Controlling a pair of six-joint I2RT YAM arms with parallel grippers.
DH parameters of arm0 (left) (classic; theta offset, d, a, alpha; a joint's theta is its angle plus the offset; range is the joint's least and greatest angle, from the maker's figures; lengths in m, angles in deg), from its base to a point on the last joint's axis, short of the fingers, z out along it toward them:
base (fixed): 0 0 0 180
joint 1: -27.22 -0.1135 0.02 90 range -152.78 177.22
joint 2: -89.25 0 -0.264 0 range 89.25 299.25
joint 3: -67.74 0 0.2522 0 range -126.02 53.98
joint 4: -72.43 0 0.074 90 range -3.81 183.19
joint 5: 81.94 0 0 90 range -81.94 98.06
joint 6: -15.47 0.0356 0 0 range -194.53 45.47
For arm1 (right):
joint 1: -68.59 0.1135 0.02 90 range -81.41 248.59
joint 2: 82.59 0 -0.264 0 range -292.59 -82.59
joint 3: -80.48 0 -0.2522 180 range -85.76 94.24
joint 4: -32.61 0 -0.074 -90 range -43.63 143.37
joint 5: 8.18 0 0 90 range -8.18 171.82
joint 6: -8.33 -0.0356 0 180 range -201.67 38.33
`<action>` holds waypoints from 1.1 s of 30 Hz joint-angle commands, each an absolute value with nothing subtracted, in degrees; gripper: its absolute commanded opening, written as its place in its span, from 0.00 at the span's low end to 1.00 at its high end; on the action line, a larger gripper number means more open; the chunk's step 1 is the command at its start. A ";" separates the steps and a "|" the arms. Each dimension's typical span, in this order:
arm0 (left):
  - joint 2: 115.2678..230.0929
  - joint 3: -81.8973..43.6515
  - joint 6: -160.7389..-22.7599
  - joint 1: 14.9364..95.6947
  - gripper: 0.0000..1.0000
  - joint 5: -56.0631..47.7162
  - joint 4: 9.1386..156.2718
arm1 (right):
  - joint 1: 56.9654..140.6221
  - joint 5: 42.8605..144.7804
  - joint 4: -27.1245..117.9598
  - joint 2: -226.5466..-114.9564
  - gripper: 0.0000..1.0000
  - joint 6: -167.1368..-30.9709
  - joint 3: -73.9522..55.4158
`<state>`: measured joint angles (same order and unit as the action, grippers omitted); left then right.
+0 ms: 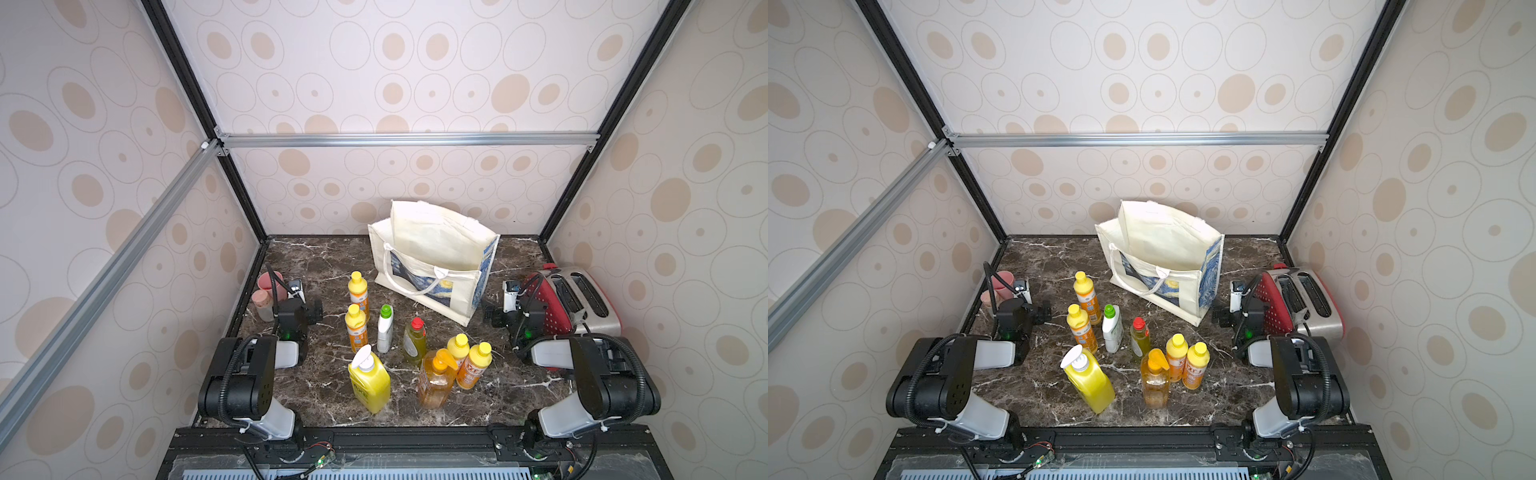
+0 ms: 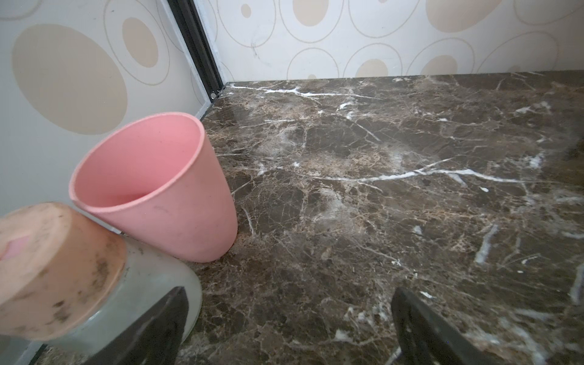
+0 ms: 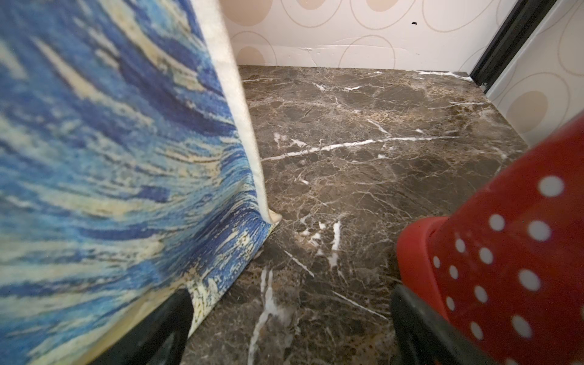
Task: Pack dish soap into the shopping bag
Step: Adjust the shopping bag at the center of the board.
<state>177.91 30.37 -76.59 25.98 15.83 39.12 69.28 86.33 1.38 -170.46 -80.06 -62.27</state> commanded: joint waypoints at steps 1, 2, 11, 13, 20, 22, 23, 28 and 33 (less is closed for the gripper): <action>177.32 29.72 -76.29 25.89 0.99 15.35 37.87 | 69.48 86.57 0.84 -170.40 1.00 -79.30 -61.85; 177.23 29.81 -76.29 25.90 0.99 15.35 37.76 | 69.50 86.57 0.84 -170.40 1.00 -79.30 -61.90; 165.30 31.82 -73.24 30.61 0.99 25.09 43.48 | 69.60 86.38 9.49 -162.29 1.00 -80.48 -61.26; 158.16 30.09 -71.75 32.82 0.99 29.02 51.53 | 69.55 82.59 26.01 -157.23 1.00 -84.76 -54.85; 136.26 18.90 -87.29 34.95 0.99 27.87 80.03 | 69.47 78.97 61.71 -151.70 0.89 -100.31 -37.52; 134.78 16.48 -90.78 34.95 0.99 23.51 82.68 | 69.47 85.24 62.53 -149.54 0.85 -100.45 -36.28; 135.24 15.28 -93.77 34.95 0.99 21.48 82.91 | 69.56 87.60 64.47 -148.38 0.85 -101.18 -34.84; 146.33 2.35 -100.38 34.83 0.99 11.82 77.99 | 70.54 90.08 74.89 -143.19 0.84 -103.17 -24.91; 164.17 -23.98 -100.21 34.95 0.89 -8.74 90.32 | 72.05 90.74 83.80 -147.22 0.82 -106.64 -10.01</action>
